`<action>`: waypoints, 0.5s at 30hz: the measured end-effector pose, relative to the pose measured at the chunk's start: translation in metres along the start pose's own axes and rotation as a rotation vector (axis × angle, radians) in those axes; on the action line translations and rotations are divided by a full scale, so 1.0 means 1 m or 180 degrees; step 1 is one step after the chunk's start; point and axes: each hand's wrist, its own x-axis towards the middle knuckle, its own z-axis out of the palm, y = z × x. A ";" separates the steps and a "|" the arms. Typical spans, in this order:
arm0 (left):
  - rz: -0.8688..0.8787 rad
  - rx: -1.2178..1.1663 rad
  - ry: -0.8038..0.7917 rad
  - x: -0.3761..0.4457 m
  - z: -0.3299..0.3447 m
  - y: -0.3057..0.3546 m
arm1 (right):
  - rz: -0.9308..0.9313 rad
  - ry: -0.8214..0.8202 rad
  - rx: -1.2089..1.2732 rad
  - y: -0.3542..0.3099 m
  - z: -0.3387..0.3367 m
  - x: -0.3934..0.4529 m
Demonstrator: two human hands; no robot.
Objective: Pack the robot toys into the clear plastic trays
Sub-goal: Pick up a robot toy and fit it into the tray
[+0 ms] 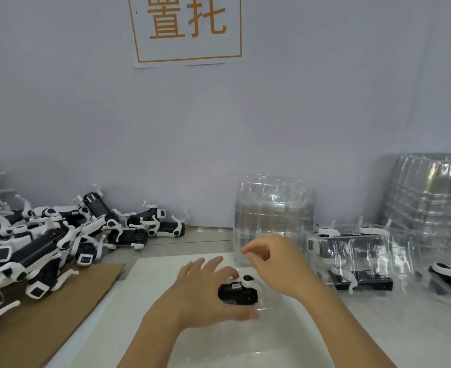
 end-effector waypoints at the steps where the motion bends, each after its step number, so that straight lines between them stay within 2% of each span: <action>1: -0.0003 0.0040 -0.0077 0.000 0.000 -0.001 | 0.0023 0.0094 0.0047 0.001 -0.003 0.001; 3: 0.0050 0.0218 -0.0110 0.000 0.000 -0.002 | 0.0048 0.0219 0.0166 0.001 -0.009 0.002; 8: 0.0092 0.0164 0.0440 0.001 -0.003 -0.006 | -0.0060 0.0515 0.0526 -0.004 -0.015 0.004; 10: 0.0104 -0.0602 0.0756 -0.003 -0.012 -0.015 | -0.0082 0.0803 0.0741 -0.007 -0.013 0.005; 12: 0.0227 -0.1862 0.1288 -0.011 -0.025 -0.024 | -0.0066 0.1108 0.0895 -0.010 -0.010 0.006; 14: 0.0242 -0.2930 0.1656 -0.017 -0.038 -0.027 | -0.0120 0.1105 0.1104 -0.015 -0.007 0.006; 15: 0.0182 -0.3321 0.1714 -0.018 -0.042 -0.027 | -0.0214 0.0920 0.1234 -0.020 -0.005 0.004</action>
